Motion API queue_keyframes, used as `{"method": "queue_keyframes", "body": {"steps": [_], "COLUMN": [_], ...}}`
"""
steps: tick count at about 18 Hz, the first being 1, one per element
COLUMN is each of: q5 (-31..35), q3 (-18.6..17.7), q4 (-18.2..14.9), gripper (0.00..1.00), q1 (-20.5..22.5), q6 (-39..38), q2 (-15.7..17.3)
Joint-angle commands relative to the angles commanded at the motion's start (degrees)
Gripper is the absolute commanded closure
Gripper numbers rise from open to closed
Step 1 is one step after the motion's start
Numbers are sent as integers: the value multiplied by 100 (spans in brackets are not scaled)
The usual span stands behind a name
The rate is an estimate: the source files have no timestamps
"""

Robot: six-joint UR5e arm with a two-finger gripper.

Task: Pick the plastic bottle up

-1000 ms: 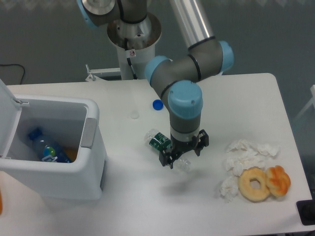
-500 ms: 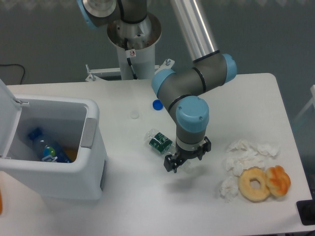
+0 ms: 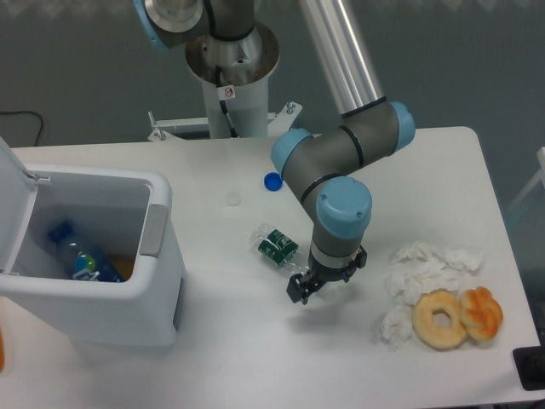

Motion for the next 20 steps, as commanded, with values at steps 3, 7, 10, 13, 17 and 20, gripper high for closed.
{"method": "queue_keyframes", "body": {"steps": [3, 7, 10, 13, 17, 20], "q5": [0, -9, -9, 0, 0, 0], "q3": [0, 0, 0, -9, -17, -53], "q4": [9, 26, 26, 26, 35, 35], "gripper": [3, 15, 23, 27, 29, 29], "q1": [-26, -61, -97, -105, -185, -229], "q6": [18, 44, 53, 62, 62, 97], "q2": [-88, -106, -106, -79, -62, -44]}}
